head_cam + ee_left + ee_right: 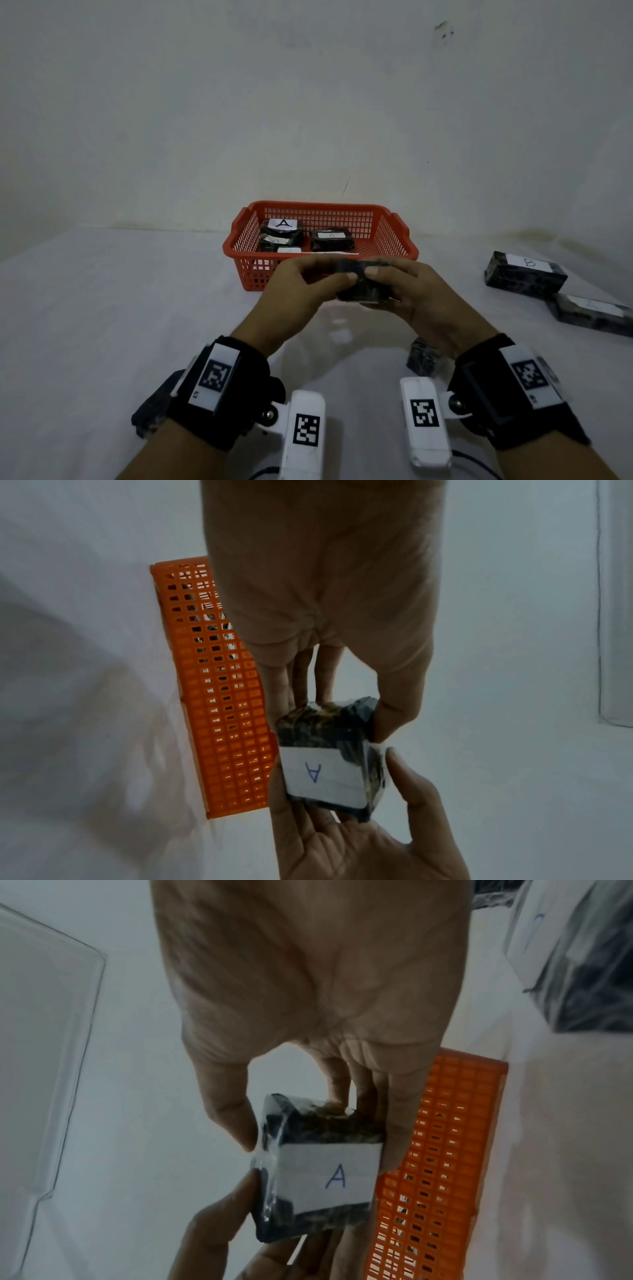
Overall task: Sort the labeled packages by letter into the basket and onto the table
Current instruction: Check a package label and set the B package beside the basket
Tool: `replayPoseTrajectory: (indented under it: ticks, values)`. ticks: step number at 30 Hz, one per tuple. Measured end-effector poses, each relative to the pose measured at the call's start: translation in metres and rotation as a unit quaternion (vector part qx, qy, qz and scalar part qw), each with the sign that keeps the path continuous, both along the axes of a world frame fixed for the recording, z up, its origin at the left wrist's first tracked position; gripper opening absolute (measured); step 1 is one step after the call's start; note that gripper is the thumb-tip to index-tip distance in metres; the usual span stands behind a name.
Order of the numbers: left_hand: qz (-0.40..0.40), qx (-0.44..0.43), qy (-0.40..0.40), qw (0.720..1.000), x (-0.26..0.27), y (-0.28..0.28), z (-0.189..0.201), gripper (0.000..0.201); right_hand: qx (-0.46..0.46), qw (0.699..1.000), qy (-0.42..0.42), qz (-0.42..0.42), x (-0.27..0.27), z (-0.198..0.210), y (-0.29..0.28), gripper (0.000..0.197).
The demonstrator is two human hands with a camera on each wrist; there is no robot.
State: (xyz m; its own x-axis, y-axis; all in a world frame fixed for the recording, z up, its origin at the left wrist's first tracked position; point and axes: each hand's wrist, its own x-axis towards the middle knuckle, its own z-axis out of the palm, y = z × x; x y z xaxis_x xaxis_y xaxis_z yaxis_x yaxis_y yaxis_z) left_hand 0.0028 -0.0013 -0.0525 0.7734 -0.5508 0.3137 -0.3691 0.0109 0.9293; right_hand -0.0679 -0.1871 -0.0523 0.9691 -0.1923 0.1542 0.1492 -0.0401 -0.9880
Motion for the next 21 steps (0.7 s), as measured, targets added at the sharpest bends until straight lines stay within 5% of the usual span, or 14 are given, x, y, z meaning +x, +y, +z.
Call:
replayPoseTrajectory:
  ticks: [12,21]
  values:
    - [-0.027,-0.029,0.078,0.996,0.0039,0.0008,-0.0006,0.030,0.006,0.999,-0.033,0.007,0.0006,-0.0017,-0.0007,0.052]
    - [-0.035,0.009,0.039,0.999,0.0024,0.0034,0.0005,0.030,0.013,0.999,-0.037,0.005,-0.0002,0.0012,-0.0009,0.047]
